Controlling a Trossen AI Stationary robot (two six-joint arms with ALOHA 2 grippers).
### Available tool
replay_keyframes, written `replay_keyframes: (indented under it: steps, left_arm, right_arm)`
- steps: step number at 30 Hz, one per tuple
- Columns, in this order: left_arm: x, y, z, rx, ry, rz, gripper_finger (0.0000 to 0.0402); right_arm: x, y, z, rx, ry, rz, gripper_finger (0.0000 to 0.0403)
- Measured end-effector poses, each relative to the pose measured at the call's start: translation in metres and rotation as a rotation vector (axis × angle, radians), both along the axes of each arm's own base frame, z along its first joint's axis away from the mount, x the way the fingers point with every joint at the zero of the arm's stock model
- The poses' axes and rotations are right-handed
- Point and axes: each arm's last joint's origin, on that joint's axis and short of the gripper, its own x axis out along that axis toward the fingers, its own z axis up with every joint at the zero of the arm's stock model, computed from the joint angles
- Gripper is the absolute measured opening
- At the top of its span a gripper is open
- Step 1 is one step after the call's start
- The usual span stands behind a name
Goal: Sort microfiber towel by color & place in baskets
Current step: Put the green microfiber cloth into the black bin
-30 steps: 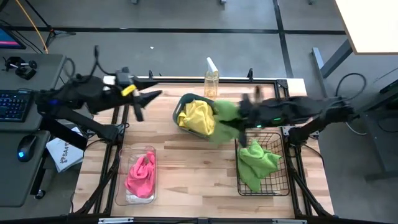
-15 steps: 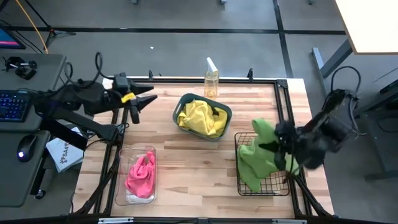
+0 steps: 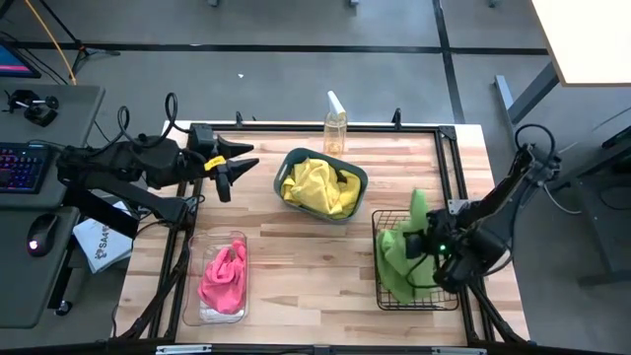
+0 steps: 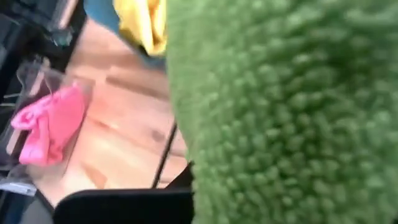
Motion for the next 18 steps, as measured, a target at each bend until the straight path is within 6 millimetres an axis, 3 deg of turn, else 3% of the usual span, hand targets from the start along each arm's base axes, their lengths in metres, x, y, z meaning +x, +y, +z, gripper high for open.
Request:
replay_keyframes:
  steps: [3,8,18]
  left_arm:
    - [0.0,0.0,0.0,-0.014,-0.005,0.002,0.0177]
    - [0.0,-0.001,0.0,-0.045,-0.012,-0.025,0.0176]
    - [0.0,-0.001,0.0,-0.073,-0.02,-0.034,0.0177]
  right_arm:
    - [0.004,0.004,-0.015,0.123,0.022,0.003,0.0]
    - [0.007,0.012,-0.04,0.334,0.203,0.141,0.0]
    - [0.008,0.005,-0.084,0.454,0.212,0.119,0.0005]
